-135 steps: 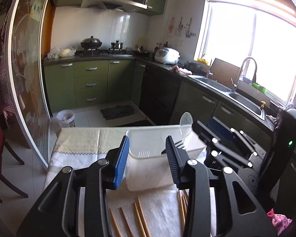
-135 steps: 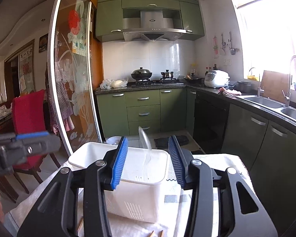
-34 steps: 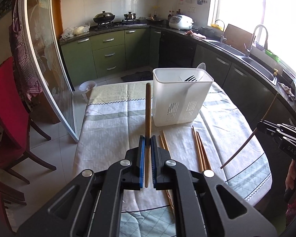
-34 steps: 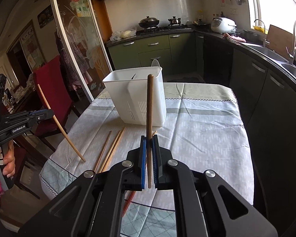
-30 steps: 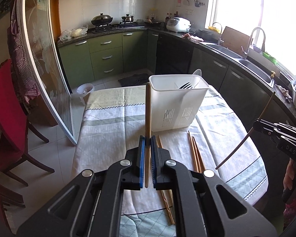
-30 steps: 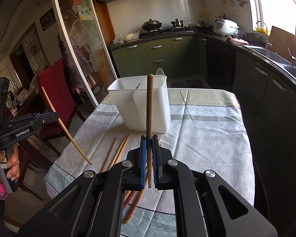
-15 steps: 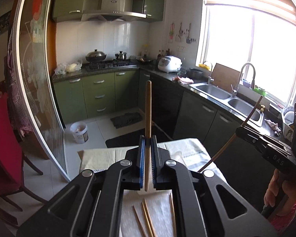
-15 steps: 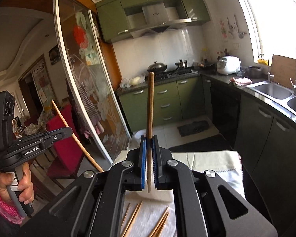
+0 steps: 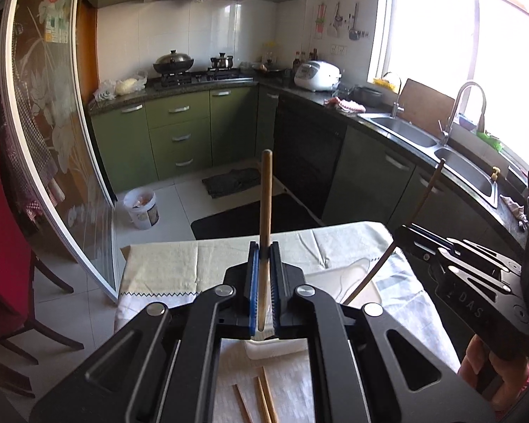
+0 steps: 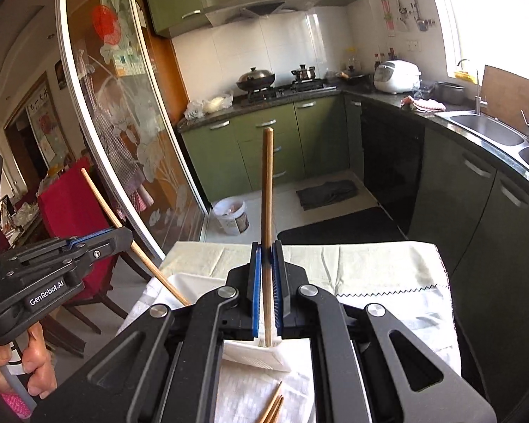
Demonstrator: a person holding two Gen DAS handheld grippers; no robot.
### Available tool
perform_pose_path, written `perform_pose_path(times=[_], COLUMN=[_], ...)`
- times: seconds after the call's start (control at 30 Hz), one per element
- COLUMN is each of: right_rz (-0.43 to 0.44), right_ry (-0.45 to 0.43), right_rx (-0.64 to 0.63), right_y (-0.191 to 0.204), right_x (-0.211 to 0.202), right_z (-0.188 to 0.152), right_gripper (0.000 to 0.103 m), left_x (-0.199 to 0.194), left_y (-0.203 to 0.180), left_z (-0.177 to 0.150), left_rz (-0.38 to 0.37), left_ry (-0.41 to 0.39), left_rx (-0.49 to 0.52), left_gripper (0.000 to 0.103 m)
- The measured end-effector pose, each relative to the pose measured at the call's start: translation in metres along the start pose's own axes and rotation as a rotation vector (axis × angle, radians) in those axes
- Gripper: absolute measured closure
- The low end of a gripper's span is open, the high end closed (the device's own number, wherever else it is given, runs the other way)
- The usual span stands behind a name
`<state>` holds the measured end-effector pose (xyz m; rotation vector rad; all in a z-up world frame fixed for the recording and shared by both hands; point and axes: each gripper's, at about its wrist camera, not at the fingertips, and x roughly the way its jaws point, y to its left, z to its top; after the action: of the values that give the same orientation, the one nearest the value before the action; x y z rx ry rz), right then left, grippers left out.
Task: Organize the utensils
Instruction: 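Lift both chopsticks upright and drop them into the white caddy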
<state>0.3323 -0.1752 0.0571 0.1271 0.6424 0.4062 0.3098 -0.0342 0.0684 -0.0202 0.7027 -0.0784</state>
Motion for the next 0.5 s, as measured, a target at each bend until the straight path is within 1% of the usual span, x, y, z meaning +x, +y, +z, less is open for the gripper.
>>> perform_pose_path(times=[0.13,0.2,0.27,0.37,0.43,0.47,0.5], right_rz=[0.009,0.01,0.012,0.012,0.023,0.023,0.02], right_ry=[0.065,0.078,0.084,0.059,0.026,0.013,0.005], right_rx=[-0.004,-0.009,-0.019,-0.022,-0.024,-0.032,-0.038], right_y=[-0.002,-0.001,0.001,0.004,0.005,0.007,0.008], right_x=[0.02,0.023,0.022,0.006,-0.014,-0.026,-0.039], right_z=[-0.012,-0.019,-0.02,-0.024,-0.024,-0.027,-0.031], right_gripper=[0.096,0.095,0.084,0.083,0.083,0.083,0.083], left_x=[0.016,0.021,0.021,0.009,-0.008,-0.017,-0.025], left_y=[-0.001,0.0,-0.001,0.001,0.002,0.002,0.0], left_z=[-0.015,-0.021,-0.024,-0.023,-0.021,-0.022,-0.021], left_rz=[0.008,0.006,0.009,0.002,-0.004,-0.004,-0.003], left_ry=[0.078,0.105,0.116,0.103,0.078,0.069,0.064], left_rx=[0.01,0.009,0.018,0.011,0.007,0.006,0.007], left_gripper=[0.097,0.097,0.095,0.091,0.086,0.078,0.065])
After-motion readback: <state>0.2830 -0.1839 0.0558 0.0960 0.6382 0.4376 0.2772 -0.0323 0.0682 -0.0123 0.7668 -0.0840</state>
